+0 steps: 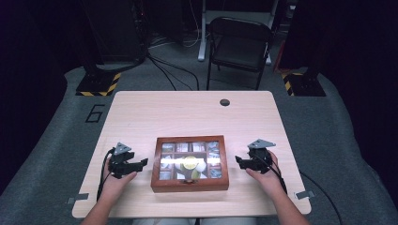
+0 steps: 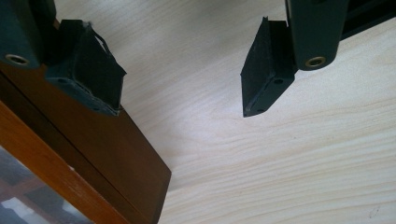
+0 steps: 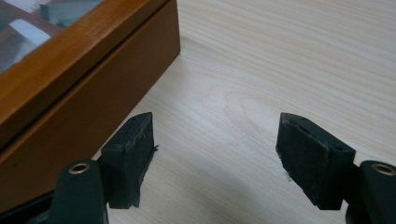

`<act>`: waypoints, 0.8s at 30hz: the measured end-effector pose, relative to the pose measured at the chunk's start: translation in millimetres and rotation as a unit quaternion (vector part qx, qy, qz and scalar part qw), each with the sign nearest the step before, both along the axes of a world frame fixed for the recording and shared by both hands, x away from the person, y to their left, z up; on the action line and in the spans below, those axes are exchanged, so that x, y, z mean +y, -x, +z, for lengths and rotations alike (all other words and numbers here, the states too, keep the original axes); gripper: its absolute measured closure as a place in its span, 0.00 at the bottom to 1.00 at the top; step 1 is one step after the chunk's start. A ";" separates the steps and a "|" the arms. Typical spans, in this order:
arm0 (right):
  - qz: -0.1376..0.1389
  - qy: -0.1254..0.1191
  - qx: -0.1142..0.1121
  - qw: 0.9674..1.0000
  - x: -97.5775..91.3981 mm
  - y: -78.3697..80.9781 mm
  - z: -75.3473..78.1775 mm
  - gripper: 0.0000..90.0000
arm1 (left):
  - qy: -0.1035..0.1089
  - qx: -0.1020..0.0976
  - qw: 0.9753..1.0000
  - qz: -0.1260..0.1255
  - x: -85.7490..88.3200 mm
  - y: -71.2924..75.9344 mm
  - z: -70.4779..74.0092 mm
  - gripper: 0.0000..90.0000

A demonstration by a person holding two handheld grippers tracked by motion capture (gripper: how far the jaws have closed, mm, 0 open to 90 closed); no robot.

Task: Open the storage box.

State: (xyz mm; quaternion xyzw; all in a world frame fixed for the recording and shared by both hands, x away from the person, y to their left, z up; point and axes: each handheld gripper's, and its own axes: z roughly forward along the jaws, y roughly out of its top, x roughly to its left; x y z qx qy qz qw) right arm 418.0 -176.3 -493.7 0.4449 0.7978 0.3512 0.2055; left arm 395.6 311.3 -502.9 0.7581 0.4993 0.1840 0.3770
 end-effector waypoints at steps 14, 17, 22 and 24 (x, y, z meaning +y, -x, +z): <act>0.018 -0.026 -0.018 0.999 5.5 17.3 16.9 0.32 | 0.012 -0.003 1.000 -0.011 -4.0 19.2 14.4 0.33; 0.015 -0.031 -0.017 0.999 5.3 19.3 18.1 0.32 | 0.010 -0.010 1.000 -0.009 -5.0 21.1 15.6 0.33; 0.015 -0.046 -0.020 0.999 3.2 26.8 21.8 0.33 | 0.012 -0.009 1.000 -0.010 -5.1 25.0 17.9 0.34; 0.017 -0.048 -0.023 0.998 2.9 28.7 22.8 0.34 | 0.013 -0.010 1.000 -0.011 -5.7 26.8 19.3 0.34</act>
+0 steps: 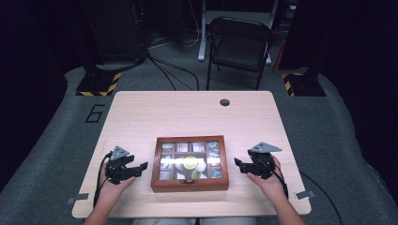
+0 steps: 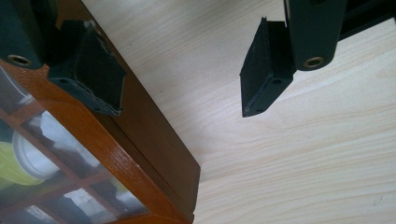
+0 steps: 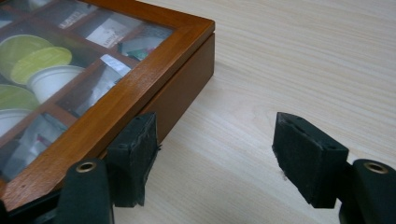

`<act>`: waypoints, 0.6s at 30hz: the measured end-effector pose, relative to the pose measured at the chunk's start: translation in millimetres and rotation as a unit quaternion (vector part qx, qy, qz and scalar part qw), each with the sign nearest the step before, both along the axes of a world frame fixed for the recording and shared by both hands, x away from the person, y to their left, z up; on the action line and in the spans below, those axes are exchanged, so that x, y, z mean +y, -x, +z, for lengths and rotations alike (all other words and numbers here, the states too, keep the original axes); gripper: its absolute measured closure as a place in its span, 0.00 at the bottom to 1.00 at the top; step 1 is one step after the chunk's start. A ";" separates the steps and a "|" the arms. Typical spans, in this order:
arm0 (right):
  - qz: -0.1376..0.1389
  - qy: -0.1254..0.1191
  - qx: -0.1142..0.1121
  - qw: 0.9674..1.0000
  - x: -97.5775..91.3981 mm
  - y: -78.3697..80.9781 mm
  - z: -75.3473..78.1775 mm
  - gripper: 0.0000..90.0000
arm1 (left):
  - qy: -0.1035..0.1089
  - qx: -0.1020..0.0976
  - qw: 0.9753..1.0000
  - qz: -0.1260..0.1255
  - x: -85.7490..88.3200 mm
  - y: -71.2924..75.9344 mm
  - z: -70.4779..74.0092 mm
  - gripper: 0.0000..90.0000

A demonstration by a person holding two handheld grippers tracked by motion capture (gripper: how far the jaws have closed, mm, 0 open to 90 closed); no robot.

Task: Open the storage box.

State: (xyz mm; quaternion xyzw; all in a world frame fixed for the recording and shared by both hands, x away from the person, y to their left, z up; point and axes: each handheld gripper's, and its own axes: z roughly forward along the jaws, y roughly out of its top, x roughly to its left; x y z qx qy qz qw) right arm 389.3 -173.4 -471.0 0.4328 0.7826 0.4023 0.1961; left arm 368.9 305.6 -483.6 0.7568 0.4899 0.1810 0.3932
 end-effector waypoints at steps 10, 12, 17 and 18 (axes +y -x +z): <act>0.001 -0.022 -0.007 1.000 -0.8 16.1 7.3 0.37 | 0.002 -0.006 1.000 -0.006 -5.1 9.0 4.9 0.34; 0.004 -0.024 -0.008 1.000 -0.8 18.8 7.8 0.38 | 0.005 -0.009 1.000 -0.006 -6.0 12.3 6.4 0.34; 0.008 -0.024 -0.010 1.000 -0.1 22.4 8.2 0.38 | 0.006 -0.008 1.000 -0.011 -7.1 17.5 8.8 0.35; 0.010 -0.029 -0.009 1.000 0.7 24.1 8.6 0.39 | 0.009 -0.008 1.000 -0.011 -8.2 20.8 10.1 0.35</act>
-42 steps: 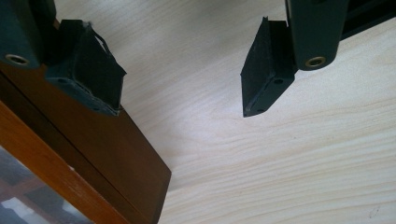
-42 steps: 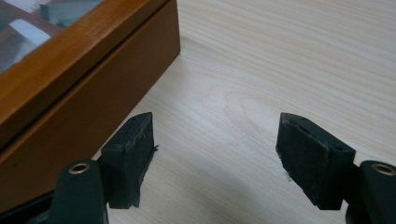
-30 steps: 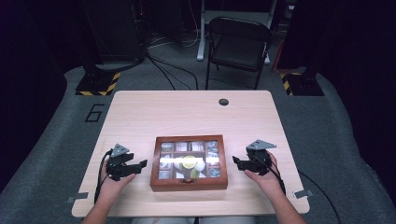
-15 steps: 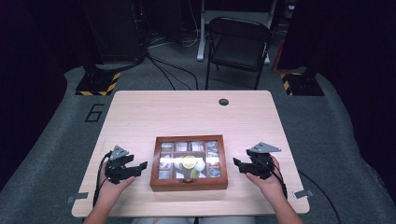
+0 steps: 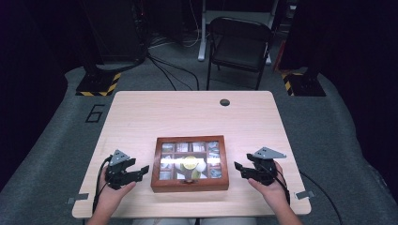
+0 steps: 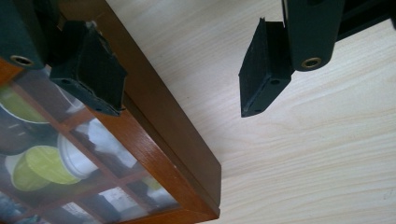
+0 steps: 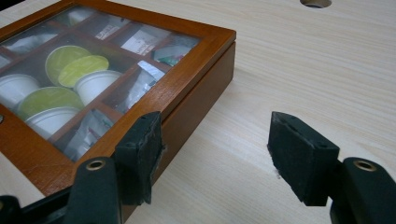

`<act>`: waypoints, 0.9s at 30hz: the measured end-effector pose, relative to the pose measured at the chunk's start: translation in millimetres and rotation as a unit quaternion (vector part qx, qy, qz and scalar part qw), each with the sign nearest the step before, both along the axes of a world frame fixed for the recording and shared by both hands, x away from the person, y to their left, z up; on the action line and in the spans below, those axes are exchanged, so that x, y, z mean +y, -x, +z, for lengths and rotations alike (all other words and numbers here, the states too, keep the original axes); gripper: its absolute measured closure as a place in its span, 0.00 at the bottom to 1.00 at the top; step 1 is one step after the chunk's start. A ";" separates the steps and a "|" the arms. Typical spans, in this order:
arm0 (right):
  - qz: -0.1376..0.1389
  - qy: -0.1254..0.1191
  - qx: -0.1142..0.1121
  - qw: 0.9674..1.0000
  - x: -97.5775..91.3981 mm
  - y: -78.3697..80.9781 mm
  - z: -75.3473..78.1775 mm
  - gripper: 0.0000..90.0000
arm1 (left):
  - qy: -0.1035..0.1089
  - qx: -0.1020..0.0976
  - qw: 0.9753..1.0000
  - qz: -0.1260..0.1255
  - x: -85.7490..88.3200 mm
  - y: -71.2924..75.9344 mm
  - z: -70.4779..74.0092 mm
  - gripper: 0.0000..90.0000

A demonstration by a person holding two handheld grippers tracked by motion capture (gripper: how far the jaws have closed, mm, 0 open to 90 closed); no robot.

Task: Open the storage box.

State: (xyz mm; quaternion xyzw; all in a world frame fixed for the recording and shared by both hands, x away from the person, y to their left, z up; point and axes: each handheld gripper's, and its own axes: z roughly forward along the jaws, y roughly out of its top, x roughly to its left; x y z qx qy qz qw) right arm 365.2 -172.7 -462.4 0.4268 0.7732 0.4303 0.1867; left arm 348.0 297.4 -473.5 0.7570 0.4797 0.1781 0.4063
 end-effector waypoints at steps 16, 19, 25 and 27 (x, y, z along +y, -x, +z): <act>0.018 -0.009 0.002 1.000 4.2 23.3 2.8 0.40 | 0.004 -0.006 1.000 -0.016 -7.4 21.7 5.6 0.37; 0.022 -0.011 0.000 1.000 3.9 25.1 2.8 0.40 | 0.005 -0.008 1.000 -0.018 -7.8 24.8 6.6 0.37; 0.023 -0.016 0.003 1.000 4.6 31.9 3.6 0.40 | 0.010 -0.009 1.000 -0.017 -9.0 32.9 8.5 0.37; 0.027 -0.017 0.002 0.999 6.0 34.5 3.6 0.40 | 0.012 -0.013 1.000 -0.015 -9.4 35.9 8.9 0.37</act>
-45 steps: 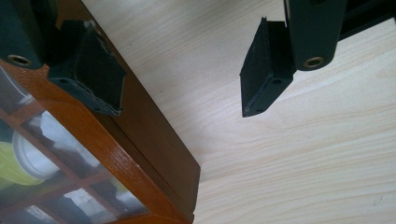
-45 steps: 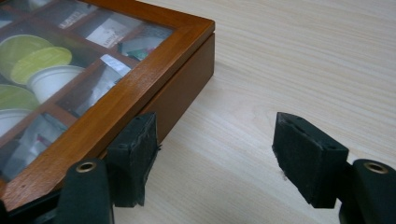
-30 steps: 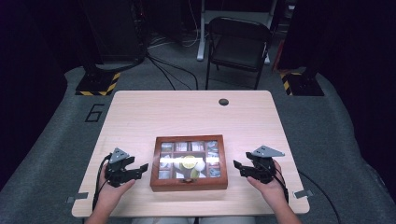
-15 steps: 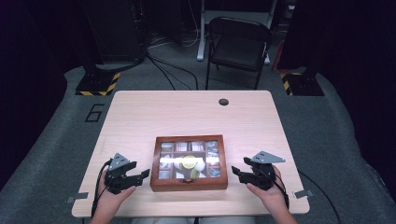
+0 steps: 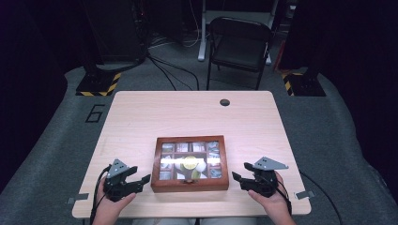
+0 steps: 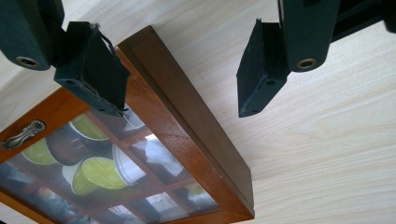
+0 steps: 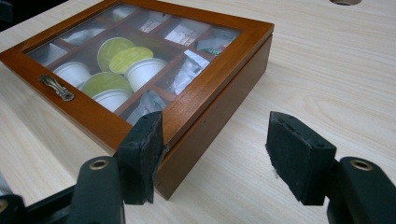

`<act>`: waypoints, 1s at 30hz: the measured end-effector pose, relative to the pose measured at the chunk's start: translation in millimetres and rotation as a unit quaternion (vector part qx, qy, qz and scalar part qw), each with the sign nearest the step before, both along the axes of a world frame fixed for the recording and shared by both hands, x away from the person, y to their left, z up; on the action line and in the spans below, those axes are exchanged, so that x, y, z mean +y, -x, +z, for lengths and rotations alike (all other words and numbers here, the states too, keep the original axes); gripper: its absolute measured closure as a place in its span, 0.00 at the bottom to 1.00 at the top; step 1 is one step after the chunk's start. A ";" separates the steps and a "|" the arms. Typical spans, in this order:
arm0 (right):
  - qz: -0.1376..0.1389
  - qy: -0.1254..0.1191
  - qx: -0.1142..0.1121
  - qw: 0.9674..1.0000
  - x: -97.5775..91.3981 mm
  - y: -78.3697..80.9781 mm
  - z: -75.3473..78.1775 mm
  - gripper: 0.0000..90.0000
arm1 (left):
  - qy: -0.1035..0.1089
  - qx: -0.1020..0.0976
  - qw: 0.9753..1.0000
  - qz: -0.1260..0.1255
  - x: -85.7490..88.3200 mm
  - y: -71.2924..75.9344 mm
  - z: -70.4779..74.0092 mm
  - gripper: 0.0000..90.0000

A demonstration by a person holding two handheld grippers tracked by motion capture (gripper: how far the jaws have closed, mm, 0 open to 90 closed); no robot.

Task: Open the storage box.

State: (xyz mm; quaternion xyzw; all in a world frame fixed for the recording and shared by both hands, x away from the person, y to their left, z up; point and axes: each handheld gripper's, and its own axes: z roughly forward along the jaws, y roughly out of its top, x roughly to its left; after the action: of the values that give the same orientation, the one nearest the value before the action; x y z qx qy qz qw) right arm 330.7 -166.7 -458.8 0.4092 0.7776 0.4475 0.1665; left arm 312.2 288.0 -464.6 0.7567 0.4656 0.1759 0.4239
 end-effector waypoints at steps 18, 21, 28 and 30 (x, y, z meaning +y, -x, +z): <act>0.035 0.000 0.003 0.999 12.8 12.7 -1.6 0.40 | -0.006 -0.001 1.000 -0.017 -10.6 17.0 1.5 0.37; 0.041 -0.004 0.003 0.999 15.0 16.2 -1.9 0.40 | -0.008 -0.004 1.000 -0.023 -14.8 22.1 2.4 0.37; 0.050 -0.005 0.004 0.999 16.9 17.4 -2.0 0.38 | -0.003 -0.005 1.000 -0.031 -17.0 25.3 2.9 0.36; 0.051 -0.005 0.004 0.999 17.2 17.2 -2.4 0.38 | -0.003 -0.005 0.999 -0.032 -17.1 25.4 2.8 0.36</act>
State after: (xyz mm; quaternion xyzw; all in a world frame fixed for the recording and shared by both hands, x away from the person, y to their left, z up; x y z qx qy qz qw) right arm 313.5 -149.6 -461.2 0.3718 0.7960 0.4573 0.1380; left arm 286.8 270.9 -461.8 0.7717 0.4388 0.1673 0.4289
